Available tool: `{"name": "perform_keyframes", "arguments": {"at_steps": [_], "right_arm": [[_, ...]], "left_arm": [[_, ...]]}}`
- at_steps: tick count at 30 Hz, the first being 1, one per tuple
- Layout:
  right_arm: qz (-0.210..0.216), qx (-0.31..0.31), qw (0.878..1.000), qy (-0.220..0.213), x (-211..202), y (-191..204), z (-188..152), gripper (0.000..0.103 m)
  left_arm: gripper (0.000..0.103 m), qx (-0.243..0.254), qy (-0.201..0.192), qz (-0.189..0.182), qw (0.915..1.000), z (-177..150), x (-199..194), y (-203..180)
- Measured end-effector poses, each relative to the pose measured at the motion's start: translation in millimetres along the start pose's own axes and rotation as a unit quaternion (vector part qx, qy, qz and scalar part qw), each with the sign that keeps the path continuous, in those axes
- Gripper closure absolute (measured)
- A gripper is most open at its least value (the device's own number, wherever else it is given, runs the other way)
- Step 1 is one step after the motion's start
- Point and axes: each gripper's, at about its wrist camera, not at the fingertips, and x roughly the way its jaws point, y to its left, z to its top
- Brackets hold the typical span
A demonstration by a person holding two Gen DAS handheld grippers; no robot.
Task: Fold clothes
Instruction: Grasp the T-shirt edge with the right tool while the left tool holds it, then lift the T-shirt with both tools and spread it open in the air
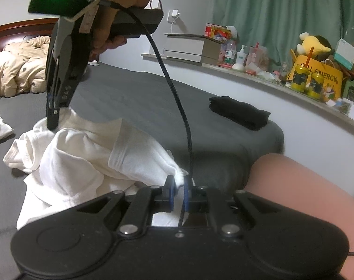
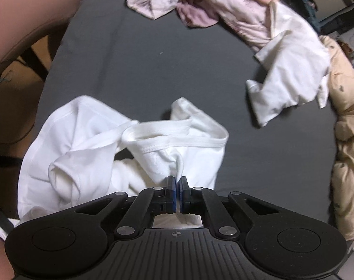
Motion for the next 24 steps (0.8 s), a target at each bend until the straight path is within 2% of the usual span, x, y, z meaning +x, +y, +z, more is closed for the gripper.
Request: {"name": "perform_keyframes", "arguments": {"at_steps": [3, 7, 10, 14, 16, 17, 20, 24], "right_arm": [[-0.03, 0.02, 0.999, -0.018, -12, -6, 1, 0.101], [-0.113, 0.067, 0.99, -0.051, -33, -15, 0, 0.101], [-0.18, 0.122, 0.974, -0.069, -47, -23, -5, 0.101], [-0.208, 0.229, 0.946, -0.093, -69, -42, -23, 0.101], [-0.206, 0.295, 0.926, -0.115, -83, -50, -39, 0.101], [-0.199, 0.335, 0.911, -0.132, -92, -54, -49, 0.101], [-0.16, 0.463, 0.847, -0.206, -121, -60, -88, 0.101], [-0.123, 0.558, 0.77, -0.283, -159, -46, -132, 0.101]], "left_arm": [[0.094, -0.001, -0.008, 0.005, 1.0, 1, -2, 0], [0.094, -0.005, -0.027, 0.021, 0.9994, 4, -7, 0], [0.094, 0.0, -0.047, 0.043, 0.998, 8, -15, -1], [0.094, 0.002, -0.073, 0.091, 0.9932, 14, -34, 2], [0.095, -0.01, -0.092, 0.113, 0.9893, 20, -48, 7], [0.095, -0.016, -0.102, 0.124, 0.9869, 24, -56, 9], [0.095, -0.035, -0.137, 0.148, 0.9788, 37, -83, 19], [0.095, -0.063, -0.162, 0.164, 0.9711, 57, -116, 33]]}}
